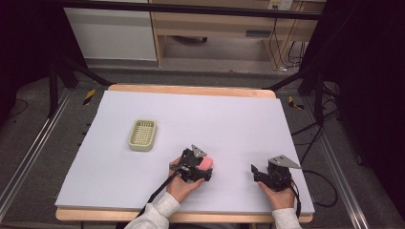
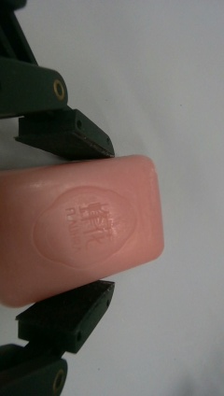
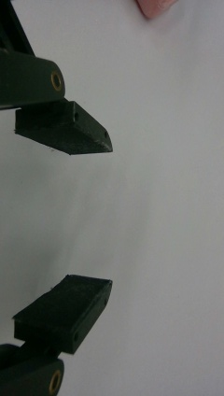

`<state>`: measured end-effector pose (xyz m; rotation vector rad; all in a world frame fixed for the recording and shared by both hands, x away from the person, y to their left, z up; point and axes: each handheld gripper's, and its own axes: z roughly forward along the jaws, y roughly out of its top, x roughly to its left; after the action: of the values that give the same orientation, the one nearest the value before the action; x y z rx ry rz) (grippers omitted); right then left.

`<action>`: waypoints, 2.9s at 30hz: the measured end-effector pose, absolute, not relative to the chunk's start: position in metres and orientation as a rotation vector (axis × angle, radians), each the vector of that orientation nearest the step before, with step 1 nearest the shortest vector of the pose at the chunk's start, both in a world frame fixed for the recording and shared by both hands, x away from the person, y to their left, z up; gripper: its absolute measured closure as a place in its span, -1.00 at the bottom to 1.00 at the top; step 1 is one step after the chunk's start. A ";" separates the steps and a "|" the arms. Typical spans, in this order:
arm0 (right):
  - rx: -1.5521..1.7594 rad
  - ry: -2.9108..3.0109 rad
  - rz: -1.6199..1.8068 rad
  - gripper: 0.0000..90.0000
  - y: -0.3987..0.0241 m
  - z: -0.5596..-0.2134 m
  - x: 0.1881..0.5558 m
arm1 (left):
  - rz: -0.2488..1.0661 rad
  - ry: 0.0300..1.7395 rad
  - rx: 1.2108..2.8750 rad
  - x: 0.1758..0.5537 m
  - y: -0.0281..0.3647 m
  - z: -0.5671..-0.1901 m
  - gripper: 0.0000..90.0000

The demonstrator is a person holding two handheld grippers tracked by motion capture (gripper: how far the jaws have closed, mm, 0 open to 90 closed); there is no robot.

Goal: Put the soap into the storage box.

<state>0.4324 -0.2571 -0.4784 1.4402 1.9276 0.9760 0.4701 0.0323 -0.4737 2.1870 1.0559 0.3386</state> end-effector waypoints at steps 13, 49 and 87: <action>1.441 1.930 0.976 -0.36 -0.257 -0.479 0.432 | 0.320 1.083 2.192 0.471 0.033 -0.472 -0.19; 1.441 1.937 0.977 -0.36 -0.257 -0.479 0.433 | 0.332 1.034 2.213 0.471 0.039 -0.462 -0.18; 1.449 1.927 0.981 -0.38 -0.257 -0.479 0.433 | 0.376 1.076 2.096 0.474 0.116 -0.411 -0.17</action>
<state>0.4329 -0.2575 -0.4791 1.4485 1.9270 0.9809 0.4736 0.1160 -0.4108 2.0965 1.0759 0.3757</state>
